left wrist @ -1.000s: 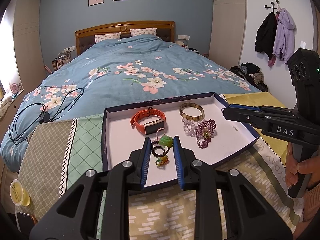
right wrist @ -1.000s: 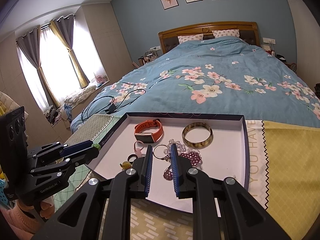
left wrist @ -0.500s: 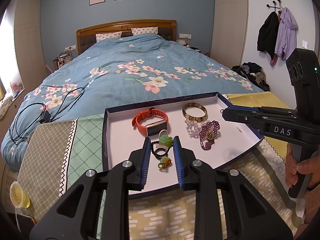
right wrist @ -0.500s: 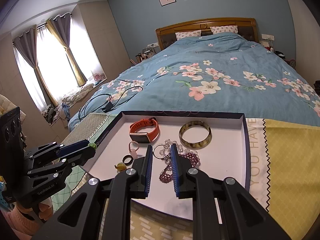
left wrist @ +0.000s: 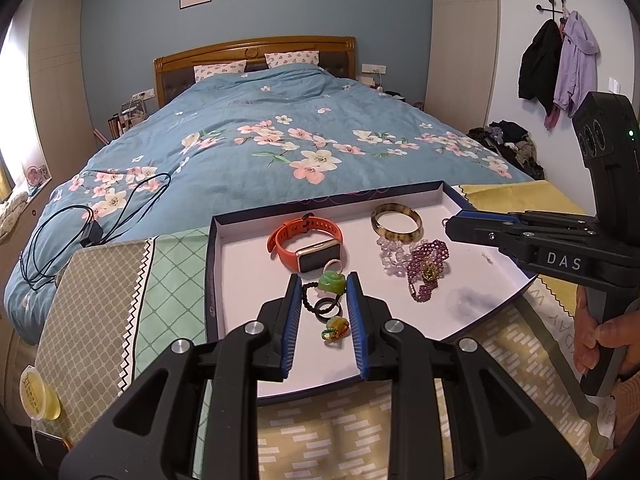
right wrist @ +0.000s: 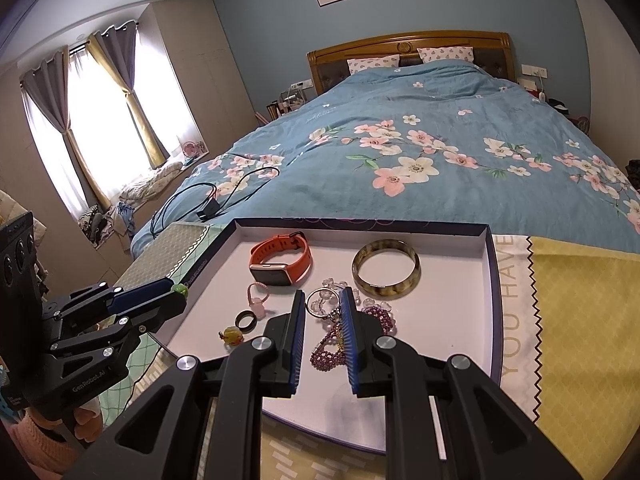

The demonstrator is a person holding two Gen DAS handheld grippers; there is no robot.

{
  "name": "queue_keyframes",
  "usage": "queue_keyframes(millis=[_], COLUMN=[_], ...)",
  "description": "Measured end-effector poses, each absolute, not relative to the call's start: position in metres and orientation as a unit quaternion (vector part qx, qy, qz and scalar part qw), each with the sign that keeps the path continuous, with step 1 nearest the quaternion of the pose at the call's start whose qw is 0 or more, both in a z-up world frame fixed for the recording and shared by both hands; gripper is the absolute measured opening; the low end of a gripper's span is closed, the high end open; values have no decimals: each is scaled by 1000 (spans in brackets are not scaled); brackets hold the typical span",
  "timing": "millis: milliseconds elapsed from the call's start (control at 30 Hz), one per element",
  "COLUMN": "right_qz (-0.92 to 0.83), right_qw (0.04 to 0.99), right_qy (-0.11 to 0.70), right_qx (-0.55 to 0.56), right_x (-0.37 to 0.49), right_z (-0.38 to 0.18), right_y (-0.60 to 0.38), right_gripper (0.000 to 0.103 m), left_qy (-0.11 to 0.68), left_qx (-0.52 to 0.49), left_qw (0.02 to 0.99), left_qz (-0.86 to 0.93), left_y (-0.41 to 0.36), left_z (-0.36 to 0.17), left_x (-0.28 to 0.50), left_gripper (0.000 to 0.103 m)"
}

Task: Organize jewelry
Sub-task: 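Lower the green-stone ring into the box with the left tool while the right tool lowers the silver ring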

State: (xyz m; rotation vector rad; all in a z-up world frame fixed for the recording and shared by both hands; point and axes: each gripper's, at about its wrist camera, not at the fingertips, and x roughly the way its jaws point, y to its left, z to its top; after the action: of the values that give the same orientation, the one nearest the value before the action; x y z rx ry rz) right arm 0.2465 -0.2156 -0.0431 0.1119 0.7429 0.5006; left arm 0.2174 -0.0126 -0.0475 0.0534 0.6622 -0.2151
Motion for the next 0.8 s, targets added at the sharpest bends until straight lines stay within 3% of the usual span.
queue_keyframes(millis=[800], right_qz=[230], right_qw=[892], right_qy=[386], right_qx=[48], right_x=[265], right_z=[-57], right_y=[-211], right_gripper=[16], left_qy=[348], left_qx=[23], left_qw=[932], left_qz=[-94], left_y=[-14], left_z=[-59], left_x=[233], left_gripper=[23])
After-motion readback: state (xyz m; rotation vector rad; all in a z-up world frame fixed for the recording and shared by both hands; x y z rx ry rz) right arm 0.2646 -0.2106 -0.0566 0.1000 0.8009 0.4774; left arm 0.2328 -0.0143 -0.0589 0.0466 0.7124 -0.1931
